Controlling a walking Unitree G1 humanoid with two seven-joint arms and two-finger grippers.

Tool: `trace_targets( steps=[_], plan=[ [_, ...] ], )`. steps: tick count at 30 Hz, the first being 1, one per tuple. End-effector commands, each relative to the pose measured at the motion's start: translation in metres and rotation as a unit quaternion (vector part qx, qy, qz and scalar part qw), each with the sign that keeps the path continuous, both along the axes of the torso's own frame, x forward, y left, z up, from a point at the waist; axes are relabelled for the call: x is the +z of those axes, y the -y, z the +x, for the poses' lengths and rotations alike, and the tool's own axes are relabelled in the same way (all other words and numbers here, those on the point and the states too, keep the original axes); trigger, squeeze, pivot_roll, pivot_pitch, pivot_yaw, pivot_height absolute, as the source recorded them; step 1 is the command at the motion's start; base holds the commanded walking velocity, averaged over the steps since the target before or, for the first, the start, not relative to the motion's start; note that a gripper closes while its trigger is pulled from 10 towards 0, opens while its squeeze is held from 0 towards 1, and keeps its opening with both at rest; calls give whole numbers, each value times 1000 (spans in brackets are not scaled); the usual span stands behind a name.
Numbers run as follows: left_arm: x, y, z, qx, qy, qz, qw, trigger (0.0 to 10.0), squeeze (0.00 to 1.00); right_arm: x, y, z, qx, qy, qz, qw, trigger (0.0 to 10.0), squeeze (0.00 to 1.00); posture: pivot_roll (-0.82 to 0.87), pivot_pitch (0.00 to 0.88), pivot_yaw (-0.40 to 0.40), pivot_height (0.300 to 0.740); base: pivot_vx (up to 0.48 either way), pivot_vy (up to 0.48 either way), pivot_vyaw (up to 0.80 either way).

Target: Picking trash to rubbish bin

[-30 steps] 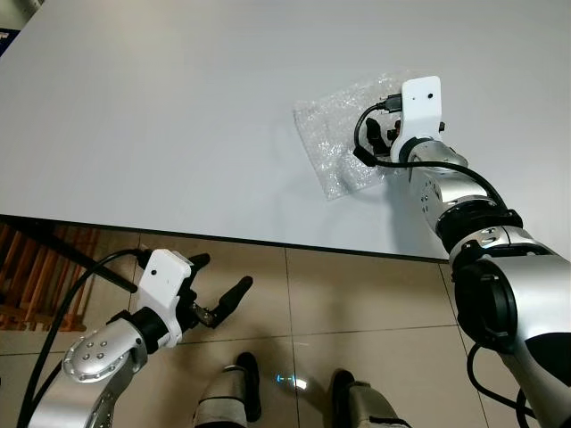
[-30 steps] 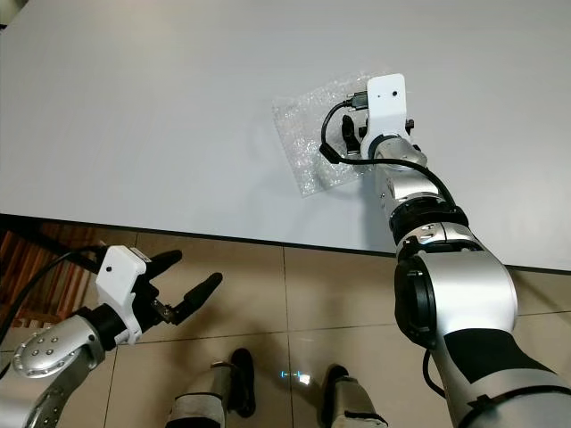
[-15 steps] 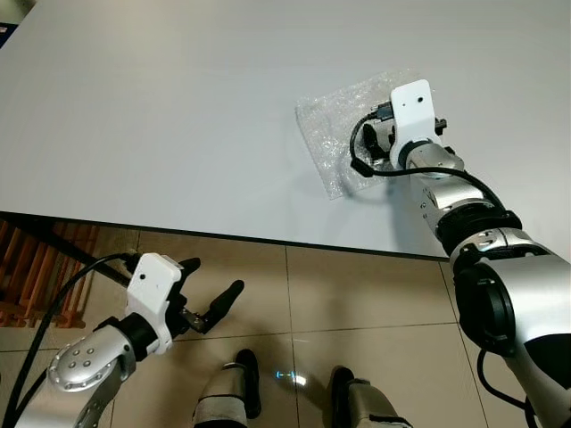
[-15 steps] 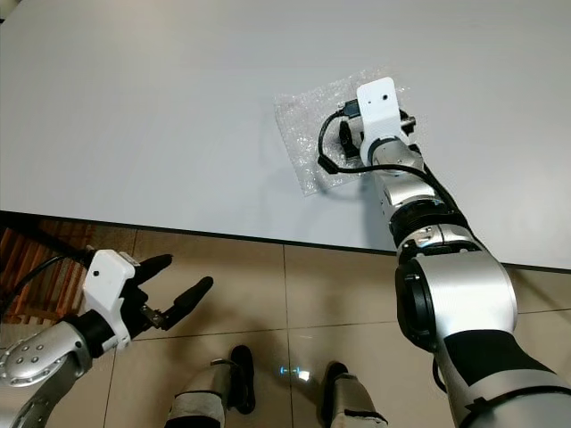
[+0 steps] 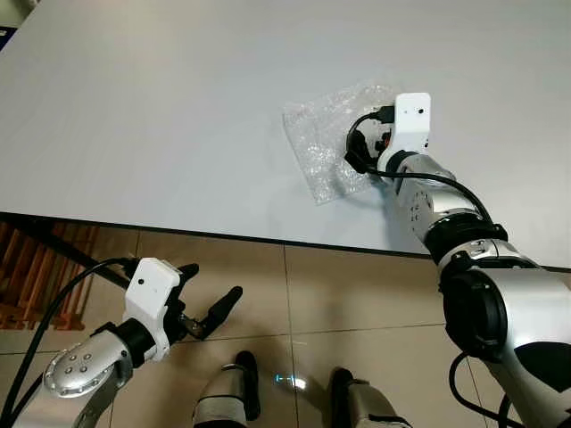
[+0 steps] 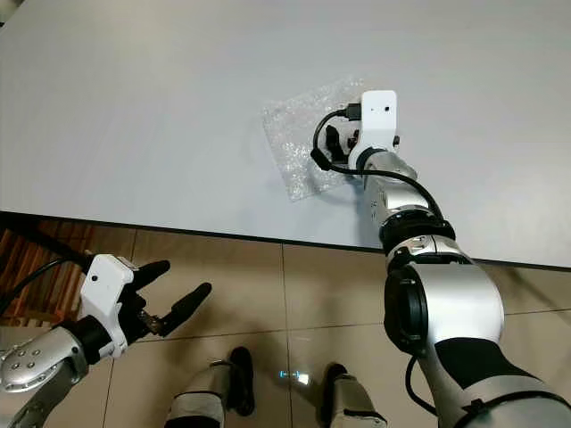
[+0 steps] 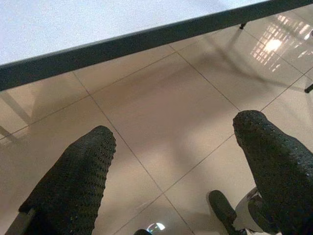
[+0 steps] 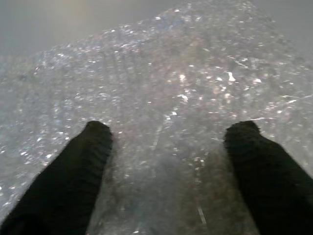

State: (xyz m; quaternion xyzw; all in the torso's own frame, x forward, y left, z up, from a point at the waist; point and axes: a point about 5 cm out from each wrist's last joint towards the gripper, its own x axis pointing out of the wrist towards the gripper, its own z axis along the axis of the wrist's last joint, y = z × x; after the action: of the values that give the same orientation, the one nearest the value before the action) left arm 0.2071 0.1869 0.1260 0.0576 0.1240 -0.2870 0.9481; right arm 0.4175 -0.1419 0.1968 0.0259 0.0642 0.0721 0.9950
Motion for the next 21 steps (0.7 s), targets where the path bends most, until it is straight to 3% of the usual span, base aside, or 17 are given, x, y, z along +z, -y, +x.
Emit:
trace_targets(
  steps=[1, 21],
  plan=[
    [1, -1, -4, 0, -4, 4, 1000, 10000, 0, -55, -7, -17, 18, -114, 30, 993, 0, 0, 273, 358, 30, 740, 0, 0, 0],
    [16, 1, 2, -15, 17, -17, 1000, 10000, 0, -71, -3, -24, 28, -136, 17, 990, 0, 0, 262, 344, 32, 740, 0, 0, 0]
  ],
)
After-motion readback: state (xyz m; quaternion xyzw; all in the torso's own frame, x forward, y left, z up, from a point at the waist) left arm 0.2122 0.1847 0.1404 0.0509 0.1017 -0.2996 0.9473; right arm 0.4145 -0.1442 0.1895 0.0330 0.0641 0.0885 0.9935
